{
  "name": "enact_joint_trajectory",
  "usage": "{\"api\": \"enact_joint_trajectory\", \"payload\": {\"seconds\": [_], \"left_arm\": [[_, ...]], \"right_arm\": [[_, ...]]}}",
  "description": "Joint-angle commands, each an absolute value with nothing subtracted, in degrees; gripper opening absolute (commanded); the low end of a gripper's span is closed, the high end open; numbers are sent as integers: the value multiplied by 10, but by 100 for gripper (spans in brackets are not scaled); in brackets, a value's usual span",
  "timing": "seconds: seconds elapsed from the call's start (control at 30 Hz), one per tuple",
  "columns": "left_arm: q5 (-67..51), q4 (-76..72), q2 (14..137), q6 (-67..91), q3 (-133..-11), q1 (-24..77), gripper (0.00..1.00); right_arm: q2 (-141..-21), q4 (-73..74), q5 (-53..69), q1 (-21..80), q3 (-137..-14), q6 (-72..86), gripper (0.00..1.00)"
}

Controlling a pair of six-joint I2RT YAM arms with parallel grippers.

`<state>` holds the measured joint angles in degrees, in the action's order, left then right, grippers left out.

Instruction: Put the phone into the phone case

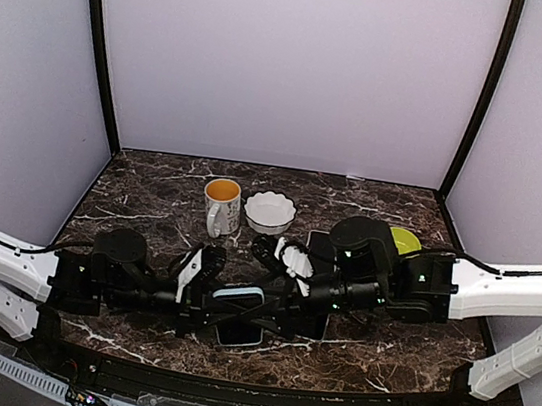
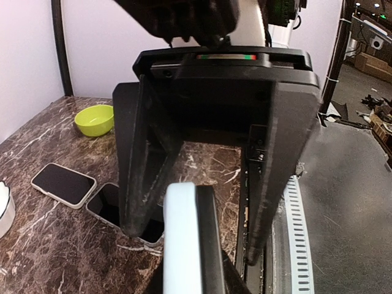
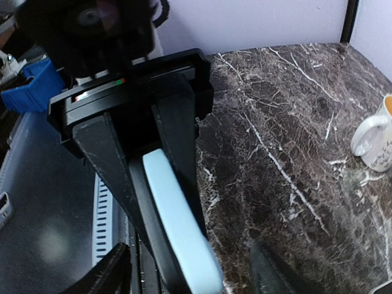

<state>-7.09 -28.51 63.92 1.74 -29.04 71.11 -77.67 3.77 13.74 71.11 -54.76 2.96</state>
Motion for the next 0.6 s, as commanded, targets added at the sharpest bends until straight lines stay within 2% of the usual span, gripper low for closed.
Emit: {"api": "enact_joint_trajectory", "payload": {"seconds": [0.0, 0.03, 0.1, 0.2, 0.33, 0.47, 0.57], "left_arm": [[-112, -283, 646, 4, -328, 717, 0], [-114, -282, 648, 4, -332, 718, 0], [-122, -279, 652, -9, -339, 718, 0], [-129, -278, 654, -11, -344, 719, 0], [-128, -278, 650, -10, -346, 719, 0], [-131, -280, 649, -9, -350, 720, 0], [-133, -281, 650, -7, -352, 721, 0]], "right_arm": [[-745, 40, 157, 712, -539, 19, 53], [-742, 43, 156, 712, -537, 18, 48], [-728, 45, 156, 712, -530, 20, 45], [-706, 41, 161, 711, -521, 25, 52], [-691, 49, 158, 711, -516, 25, 53], [-702, 53, 163, 711, -519, 30, 58], [-711, 48, 163, 711, -520, 33, 56]]}}
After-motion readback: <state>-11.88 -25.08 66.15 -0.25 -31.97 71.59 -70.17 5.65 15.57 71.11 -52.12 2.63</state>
